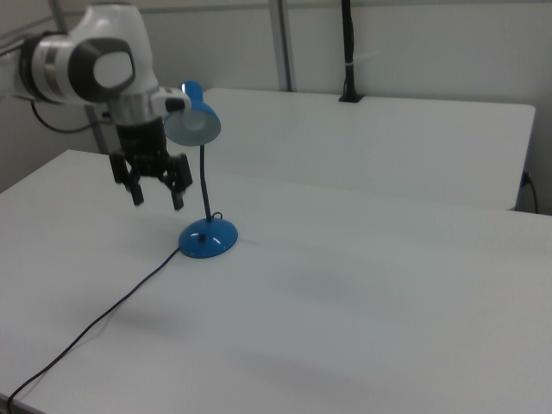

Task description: Turn off the lamp

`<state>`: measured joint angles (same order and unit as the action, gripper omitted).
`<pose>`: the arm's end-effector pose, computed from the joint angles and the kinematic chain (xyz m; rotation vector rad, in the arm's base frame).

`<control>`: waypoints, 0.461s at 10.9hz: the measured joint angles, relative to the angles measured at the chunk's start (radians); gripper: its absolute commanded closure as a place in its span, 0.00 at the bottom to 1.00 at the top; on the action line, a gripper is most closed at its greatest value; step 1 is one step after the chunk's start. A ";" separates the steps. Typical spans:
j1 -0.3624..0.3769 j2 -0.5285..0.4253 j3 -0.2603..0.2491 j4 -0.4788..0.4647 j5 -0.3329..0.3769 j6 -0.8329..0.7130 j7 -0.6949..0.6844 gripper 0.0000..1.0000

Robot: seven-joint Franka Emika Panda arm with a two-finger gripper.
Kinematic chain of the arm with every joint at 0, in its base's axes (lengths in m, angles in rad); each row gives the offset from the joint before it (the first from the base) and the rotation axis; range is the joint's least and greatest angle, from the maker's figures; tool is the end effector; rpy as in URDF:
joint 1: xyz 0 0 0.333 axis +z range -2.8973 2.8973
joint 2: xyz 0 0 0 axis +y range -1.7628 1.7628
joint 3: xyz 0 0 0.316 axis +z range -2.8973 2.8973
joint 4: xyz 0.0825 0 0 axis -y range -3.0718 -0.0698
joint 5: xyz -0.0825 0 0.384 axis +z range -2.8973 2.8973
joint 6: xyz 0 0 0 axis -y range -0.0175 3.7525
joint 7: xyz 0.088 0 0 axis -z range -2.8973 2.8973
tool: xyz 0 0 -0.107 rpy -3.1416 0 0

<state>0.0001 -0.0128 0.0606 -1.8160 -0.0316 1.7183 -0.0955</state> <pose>0.5489 0.0306 0.5278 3.0982 0.2517 -0.1329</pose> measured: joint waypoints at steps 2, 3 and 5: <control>-0.011 -0.014 -0.011 0.072 0.000 -0.002 0.016 0.00; -0.020 -0.013 -0.017 0.104 0.000 -0.002 0.020 0.00; -0.038 -0.010 -0.026 0.143 0.000 -0.001 0.022 0.00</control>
